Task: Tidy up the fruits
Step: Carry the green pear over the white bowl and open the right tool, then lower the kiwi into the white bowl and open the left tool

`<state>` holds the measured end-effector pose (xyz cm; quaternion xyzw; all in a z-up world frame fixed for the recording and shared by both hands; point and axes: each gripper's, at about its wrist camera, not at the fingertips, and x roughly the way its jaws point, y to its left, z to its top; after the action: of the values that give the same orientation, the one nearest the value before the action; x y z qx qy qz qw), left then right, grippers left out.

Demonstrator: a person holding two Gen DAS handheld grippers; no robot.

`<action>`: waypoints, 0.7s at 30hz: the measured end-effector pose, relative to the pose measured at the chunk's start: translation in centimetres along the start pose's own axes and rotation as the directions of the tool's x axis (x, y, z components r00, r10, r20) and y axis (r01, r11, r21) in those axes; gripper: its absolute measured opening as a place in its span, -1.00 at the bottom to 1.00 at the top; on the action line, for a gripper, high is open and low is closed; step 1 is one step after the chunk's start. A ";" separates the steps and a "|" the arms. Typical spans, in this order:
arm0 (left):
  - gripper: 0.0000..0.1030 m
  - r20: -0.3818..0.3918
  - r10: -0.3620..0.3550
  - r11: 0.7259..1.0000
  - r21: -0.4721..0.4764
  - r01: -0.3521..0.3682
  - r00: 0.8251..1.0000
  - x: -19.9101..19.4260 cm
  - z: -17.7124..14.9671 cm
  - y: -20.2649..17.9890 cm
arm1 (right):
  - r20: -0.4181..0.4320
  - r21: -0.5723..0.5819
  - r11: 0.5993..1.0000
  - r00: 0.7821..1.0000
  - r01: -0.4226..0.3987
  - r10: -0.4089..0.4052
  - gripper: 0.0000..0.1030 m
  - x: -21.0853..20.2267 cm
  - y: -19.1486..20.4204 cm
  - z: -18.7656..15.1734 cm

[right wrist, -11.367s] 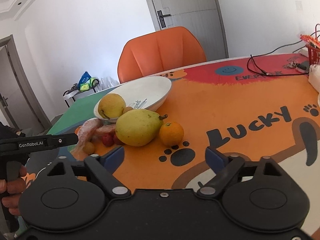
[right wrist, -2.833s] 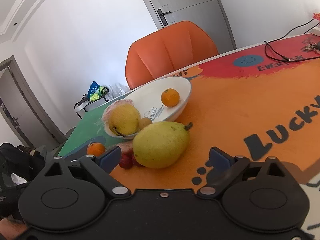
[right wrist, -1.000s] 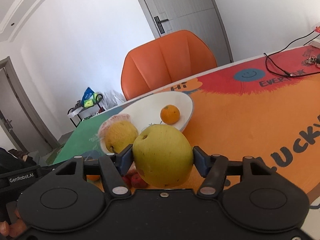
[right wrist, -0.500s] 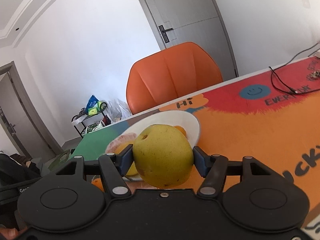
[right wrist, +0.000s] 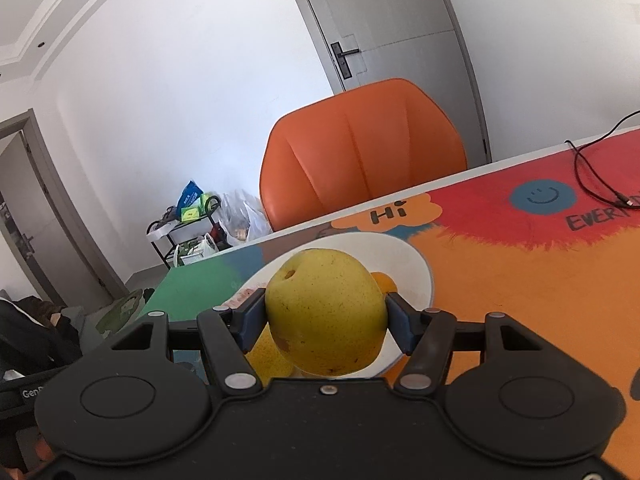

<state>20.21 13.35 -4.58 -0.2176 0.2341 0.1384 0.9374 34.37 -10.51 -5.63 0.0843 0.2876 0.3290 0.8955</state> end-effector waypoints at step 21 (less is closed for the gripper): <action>-0.56 0.008 -0.031 0.998 0.056 0.030 0.999 1.0 1.1 -3.0 | -0.020 0.072 0.997 0.999 -0.031 0.033 0.31 -1.1 -2.2 -1.3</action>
<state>22.62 11.41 -3.14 -0.1940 0.2302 0.1184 0.9462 34.14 -12.93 -6.90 0.1174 0.3071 0.3338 0.8834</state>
